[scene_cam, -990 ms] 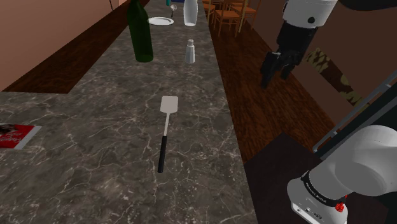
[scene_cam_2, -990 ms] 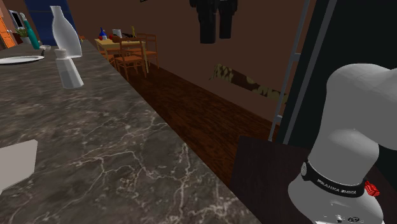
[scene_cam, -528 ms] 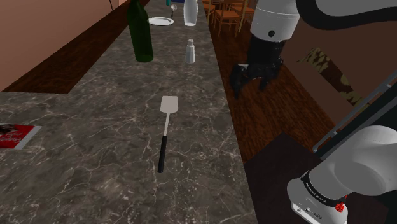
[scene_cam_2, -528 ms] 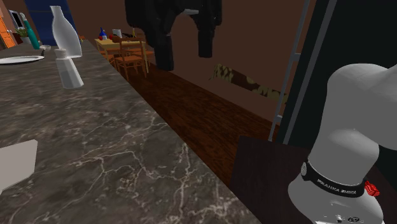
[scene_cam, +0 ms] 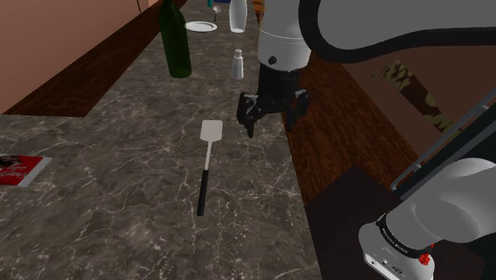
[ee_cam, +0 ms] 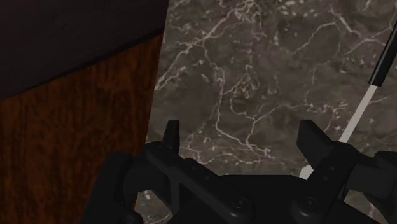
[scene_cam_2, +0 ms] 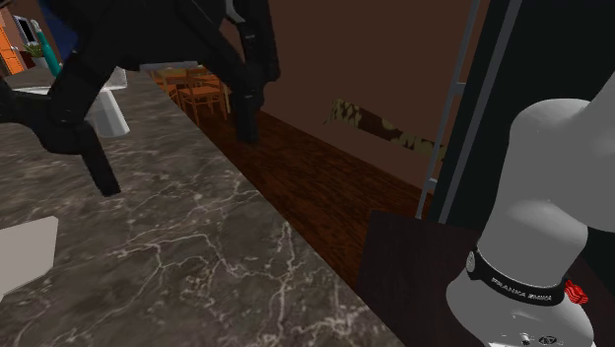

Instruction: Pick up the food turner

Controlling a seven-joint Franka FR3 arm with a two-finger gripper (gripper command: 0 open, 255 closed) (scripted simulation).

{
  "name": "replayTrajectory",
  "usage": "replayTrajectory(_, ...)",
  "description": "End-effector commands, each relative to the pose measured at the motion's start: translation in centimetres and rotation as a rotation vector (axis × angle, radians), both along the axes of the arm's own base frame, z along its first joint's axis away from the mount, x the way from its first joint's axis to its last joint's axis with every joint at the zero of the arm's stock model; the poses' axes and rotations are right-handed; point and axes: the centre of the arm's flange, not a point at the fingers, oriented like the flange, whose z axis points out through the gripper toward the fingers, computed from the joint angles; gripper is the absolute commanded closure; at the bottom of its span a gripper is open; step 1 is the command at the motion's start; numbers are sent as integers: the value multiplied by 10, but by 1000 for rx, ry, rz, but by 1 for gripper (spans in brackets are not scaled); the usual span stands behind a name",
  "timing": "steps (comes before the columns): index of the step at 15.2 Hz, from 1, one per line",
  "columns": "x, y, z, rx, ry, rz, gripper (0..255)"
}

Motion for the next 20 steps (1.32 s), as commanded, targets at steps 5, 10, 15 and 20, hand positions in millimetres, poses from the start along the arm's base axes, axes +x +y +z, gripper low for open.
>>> replayTrajectory(5,38,66,-21,8,10,-129,0)
replayTrajectory(10,75,117,-38,14,18,-232,0)
replayTrajectory(15,79,121,-61,14,19,-242,0)
replayTrajectory(20,79,121,-80,14,19,-242,0)
